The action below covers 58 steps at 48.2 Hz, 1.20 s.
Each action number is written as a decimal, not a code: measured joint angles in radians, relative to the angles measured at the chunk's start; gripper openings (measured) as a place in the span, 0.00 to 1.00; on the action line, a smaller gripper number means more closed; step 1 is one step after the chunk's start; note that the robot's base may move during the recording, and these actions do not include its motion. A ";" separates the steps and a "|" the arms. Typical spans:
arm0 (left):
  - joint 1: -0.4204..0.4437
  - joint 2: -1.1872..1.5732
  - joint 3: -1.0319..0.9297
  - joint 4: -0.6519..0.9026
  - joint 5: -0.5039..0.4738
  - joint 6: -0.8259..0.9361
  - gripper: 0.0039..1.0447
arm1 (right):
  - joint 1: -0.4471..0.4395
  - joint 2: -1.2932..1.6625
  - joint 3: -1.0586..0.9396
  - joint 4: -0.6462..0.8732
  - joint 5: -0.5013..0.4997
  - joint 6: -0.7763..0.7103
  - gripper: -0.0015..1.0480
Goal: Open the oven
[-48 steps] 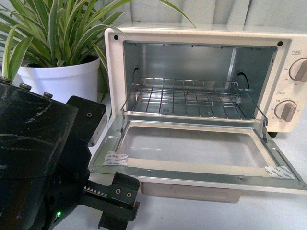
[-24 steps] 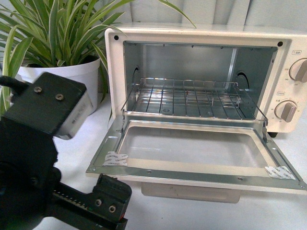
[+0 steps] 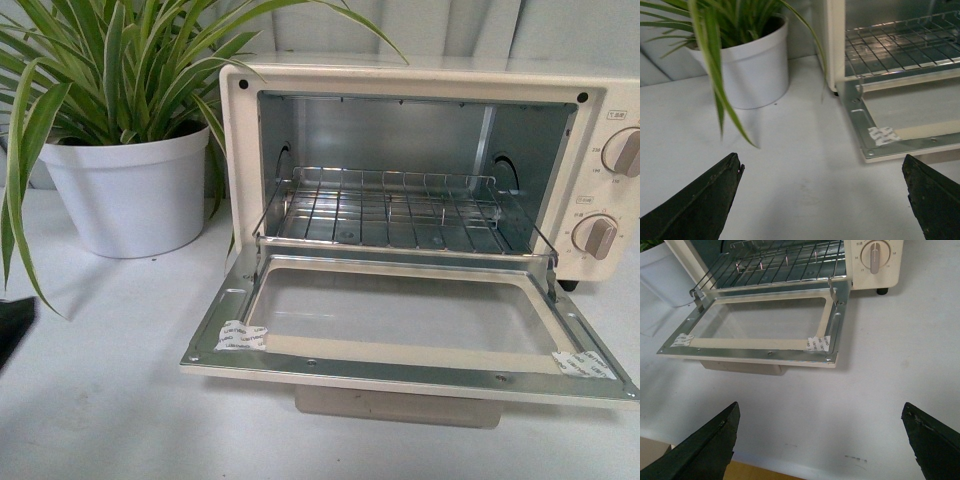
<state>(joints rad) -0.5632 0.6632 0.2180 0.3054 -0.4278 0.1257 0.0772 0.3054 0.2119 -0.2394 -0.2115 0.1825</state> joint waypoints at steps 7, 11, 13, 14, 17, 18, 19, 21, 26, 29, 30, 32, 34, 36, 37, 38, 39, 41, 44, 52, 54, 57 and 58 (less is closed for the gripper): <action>-0.007 -0.203 -0.038 -0.111 -0.052 0.003 0.94 | -0.008 -0.115 -0.040 -0.025 0.003 0.010 0.91; 0.005 -0.313 -0.052 -0.177 -0.048 -0.028 0.94 | -0.023 -0.143 -0.065 -0.006 -0.005 0.033 0.91; 0.008 -0.325 -0.055 -0.180 -0.048 -0.037 0.94 | -0.027 -0.152 -0.078 0.008 -0.008 0.043 0.91; 0.010 -0.327 -0.055 -0.181 -0.048 -0.042 0.94 | -0.027 -0.158 -0.087 0.016 0.001 0.043 0.91; 0.010 -0.329 -0.057 -0.181 -0.047 -0.048 0.94 | -0.027 -0.164 -0.096 0.020 0.005 0.046 0.91; 0.011 -0.329 -0.057 -0.181 -0.047 -0.048 0.94 | -0.027 -0.164 -0.097 0.020 0.005 0.047 0.91; 0.011 -0.329 -0.057 -0.181 -0.045 -0.048 0.94 | -0.027 -0.165 -0.097 0.020 0.005 0.048 0.91; 0.002 -0.342 -0.061 -0.181 -0.070 -0.059 0.92 | -0.027 -0.166 -0.097 0.020 0.005 0.050 0.91; 0.021 -0.420 -0.093 -0.210 -0.084 -0.093 0.76 | -0.012 -0.232 -0.160 0.149 0.152 -0.024 0.82; 0.082 -0.475 -0.107 -0.233 -0.032 -0.106 0.64 | -0.050 -0.287 -0.204 0.217 0.200 -0.091 0.72; 0.102 -0.486 -0.110 -0.238 -0.016 -0.109 0.61 | -0.064 -0.298 -0.204 0.227 0.211 -0.112 0.67; 0.150 -0.510 -0.119 -0.251 0.029 -0.113 0.52 | -0.073 -0.301 -0.204 0.236 0.217 -0.132 0.60; 0.175 -0.521 -0.124 -0.257 0.058 -0.113 0.47 | -0.074 -0.302 -0.204 0.236 0.216 -0.144 0.53; 0.206 -0.534 -0.130 -0.266 0.088 -0.116 0.40 | -0.074 -0.302 -0.204 0.236 0.214 -0.154 0.46; 0.229 -0.543 -0.135 -0.271 0.116 -0.116 0.35 | -0.074 -0.302 -0.204 0.236 0.214 -0.161 0.41; 0.244 -0.549 -0.138 -0.274 0.128 -0.117 0.32 | -0.074 -0.302 -0.204 0.236 0.214 -0.161 0.39; 0.258 -0.555 -0.141 -0.277 0.142 -0.120 0.28 | -0.074 -0.302 -0.204 0.236 0.214 -0.163 0.36; 0.279 -0.563 -0.144 -0.280 0.155 -0.121 0.23 | -0.074 -0.302 -0.204 0.236 0.214 -0.168 0.29; 0.311 -0.575 -0.150 -0.285 0.186 -0.123 0.14 | -0.075 -0.302 -0.204 0.236 0.214 -0.171 0.21; 0.382 -0.599 -0.164 -0.294 0.257 -0.127 0.04 | -0.075 -0.302 -0.204 0.236 0.214 -0.178 0.01; 0.394 -0.603 -0.166 -0.295 0.271 -0.127 0.04 | -0.075 -0.302 -0.204 0.236 0.214 -0.179 0.01; 0.483 -0.617 -0.171 -0.306 0.388 -0.127 0.04 | -0.075 -0.302 -0.204 0.236 0.214 -0.179 0.01; 0.508 -0.620 -0.174 -0.307 0.406 -0.127 0.04 | -0.075 -0.302 -0.204 0.236 0.214 -0.179 0.01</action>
<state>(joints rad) -0.0555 0.0429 0.0444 -0.0013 -0.0216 -0.0017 0.0025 0.0036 0.0074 -0.0036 0.0021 0.0036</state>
